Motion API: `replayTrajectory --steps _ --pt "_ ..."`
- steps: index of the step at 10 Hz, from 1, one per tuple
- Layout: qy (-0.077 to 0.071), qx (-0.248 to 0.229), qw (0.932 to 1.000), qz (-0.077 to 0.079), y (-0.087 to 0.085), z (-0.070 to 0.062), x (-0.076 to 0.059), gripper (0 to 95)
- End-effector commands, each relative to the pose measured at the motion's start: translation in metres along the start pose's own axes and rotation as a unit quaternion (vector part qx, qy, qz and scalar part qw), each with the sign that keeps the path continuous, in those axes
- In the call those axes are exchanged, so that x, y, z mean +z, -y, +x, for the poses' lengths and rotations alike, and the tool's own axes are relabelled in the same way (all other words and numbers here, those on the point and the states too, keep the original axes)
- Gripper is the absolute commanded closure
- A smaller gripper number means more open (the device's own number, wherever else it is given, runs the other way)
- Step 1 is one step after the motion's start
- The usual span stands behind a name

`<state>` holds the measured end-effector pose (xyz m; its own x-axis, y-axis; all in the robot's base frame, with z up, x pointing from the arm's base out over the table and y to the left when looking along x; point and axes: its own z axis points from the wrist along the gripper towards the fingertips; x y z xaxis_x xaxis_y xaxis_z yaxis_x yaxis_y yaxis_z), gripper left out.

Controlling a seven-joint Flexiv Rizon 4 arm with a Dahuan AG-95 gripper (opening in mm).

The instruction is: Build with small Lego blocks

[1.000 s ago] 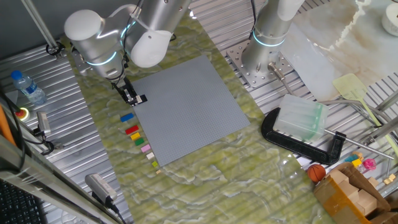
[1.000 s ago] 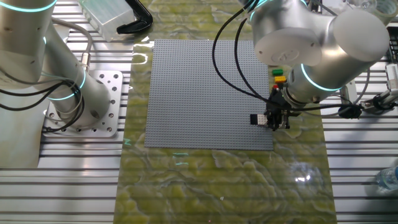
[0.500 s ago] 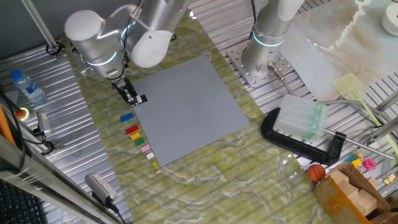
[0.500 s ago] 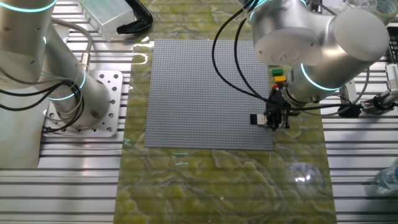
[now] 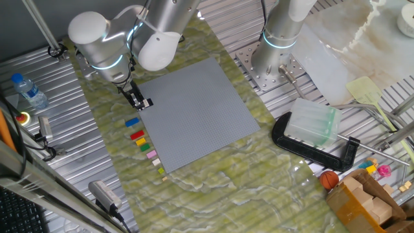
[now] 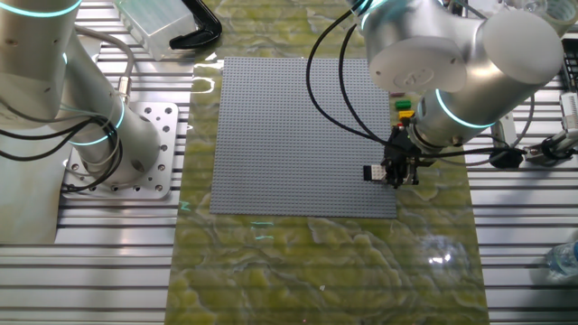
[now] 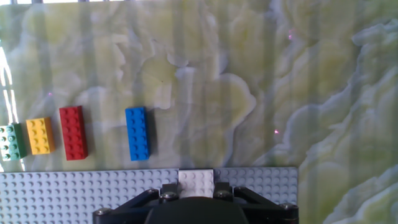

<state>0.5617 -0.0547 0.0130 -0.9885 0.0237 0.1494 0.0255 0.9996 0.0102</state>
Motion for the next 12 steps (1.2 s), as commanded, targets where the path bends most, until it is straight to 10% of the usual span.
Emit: replayTrajectory --steps 1,12 --pt "-0.001 0.001 1.0 0.0 -0.0005 0.0003 0.0026 95.0" --pt "-0.006 0.008 0.9999 -0.005 0.0008 0.0041 0.0099 95.0"
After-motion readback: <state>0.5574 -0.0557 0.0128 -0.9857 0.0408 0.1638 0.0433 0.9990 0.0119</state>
